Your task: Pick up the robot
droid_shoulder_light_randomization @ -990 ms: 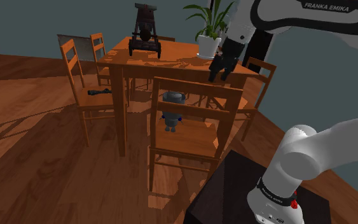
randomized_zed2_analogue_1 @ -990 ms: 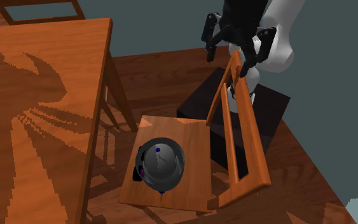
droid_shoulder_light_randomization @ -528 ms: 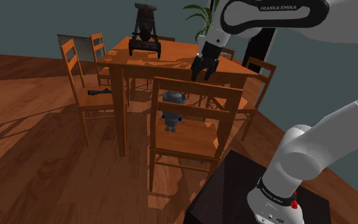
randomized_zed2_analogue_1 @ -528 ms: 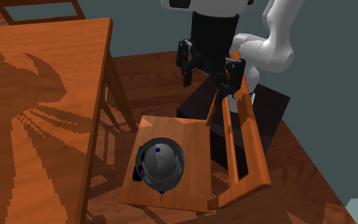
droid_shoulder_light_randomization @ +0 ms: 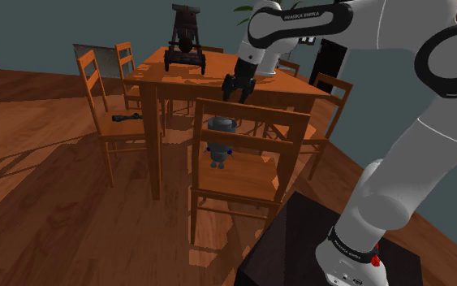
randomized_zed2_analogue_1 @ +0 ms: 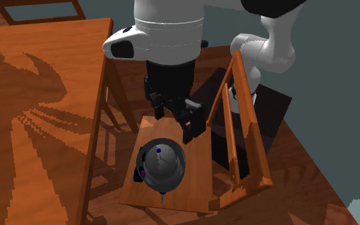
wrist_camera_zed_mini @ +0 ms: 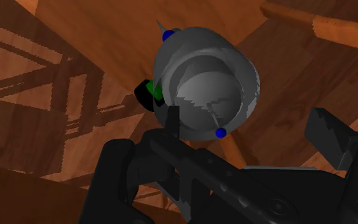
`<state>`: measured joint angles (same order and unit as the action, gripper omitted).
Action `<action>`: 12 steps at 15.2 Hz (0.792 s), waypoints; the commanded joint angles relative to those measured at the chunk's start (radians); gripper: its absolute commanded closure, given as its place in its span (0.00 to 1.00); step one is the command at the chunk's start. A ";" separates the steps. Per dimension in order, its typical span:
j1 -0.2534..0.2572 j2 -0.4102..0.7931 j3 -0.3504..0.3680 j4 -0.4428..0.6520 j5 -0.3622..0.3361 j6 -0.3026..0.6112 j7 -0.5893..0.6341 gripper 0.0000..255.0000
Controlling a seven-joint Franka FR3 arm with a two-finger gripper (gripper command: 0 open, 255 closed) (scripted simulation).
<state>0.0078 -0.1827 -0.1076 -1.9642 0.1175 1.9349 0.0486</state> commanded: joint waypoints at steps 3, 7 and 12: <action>-0.001 0.153 -0.011 0.129 0.036 0.011 -0.019 0.00; -0.001 0.157 -0.010 0.079 0.039 0.063 -0.027 0.00; 0.000 0.163 -0.010 0.038 0.044 0.110 -0.034 0.00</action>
<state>0.0071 -0.0191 -0.1178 -1.9202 0.1609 2.0392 0.0144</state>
